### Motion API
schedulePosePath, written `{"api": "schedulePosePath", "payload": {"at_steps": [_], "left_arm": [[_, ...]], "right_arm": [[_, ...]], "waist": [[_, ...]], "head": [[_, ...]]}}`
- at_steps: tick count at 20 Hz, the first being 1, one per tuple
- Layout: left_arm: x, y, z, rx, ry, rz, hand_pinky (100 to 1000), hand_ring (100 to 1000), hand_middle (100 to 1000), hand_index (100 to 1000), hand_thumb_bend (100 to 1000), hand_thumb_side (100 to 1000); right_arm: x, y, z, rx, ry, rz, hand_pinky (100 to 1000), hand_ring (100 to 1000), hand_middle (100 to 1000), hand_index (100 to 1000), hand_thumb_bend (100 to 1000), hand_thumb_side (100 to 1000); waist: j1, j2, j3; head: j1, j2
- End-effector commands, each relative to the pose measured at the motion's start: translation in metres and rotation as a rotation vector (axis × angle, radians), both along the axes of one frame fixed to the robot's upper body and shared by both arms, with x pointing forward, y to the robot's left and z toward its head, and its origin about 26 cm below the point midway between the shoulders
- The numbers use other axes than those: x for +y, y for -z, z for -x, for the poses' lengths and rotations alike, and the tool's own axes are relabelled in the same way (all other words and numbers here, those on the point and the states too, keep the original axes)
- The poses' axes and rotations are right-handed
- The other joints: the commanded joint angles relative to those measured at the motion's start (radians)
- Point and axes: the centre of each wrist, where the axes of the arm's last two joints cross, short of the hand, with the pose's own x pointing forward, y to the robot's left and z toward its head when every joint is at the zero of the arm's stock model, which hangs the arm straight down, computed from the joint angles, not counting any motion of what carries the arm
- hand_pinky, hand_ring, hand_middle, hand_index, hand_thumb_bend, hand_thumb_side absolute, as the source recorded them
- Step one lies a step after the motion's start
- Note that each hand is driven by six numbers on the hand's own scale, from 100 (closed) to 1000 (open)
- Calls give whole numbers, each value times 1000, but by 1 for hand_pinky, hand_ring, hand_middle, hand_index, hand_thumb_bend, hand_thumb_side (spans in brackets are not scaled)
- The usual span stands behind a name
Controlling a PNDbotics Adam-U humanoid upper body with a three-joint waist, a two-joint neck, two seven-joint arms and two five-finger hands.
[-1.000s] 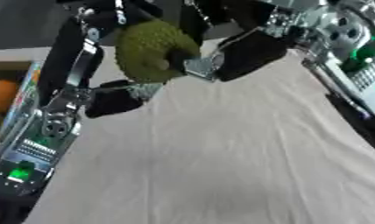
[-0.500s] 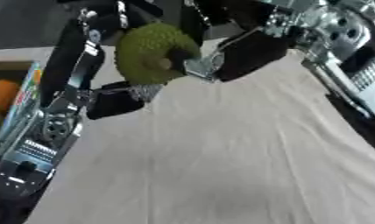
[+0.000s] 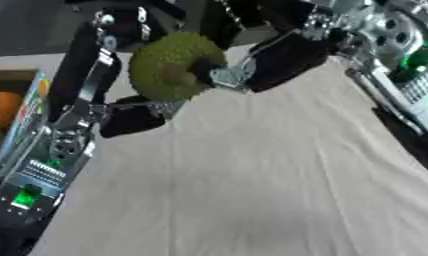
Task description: Pick up the objects with one hand, pass them to the other hand, and then place them into the box on the other side of the table.
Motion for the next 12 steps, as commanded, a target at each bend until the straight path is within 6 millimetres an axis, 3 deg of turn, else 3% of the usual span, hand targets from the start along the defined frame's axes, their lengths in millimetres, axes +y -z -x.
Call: {"api": "schedulePosePath", "payload": {"at_steps": [1, 12], "left_arm": [[0, -10, 1, -24, 8, 16, 525, 581, 452, 485, 323, 127], [2, -9, 1, -18, 6, 20, 520, 575, 444, 478, 333, 119]], "right_arm": [[-2, -8, 5, -39, 14, -3, 656, 574, 448, 564, 399, 100], [-4, -9, 5, -47, 44, 11, 664, 602, 490, 624, 434, 125]], "waist": [[-2, -34, -1], [-3, -36, -4]], "head": [[3, -5], [6, -5]]}}
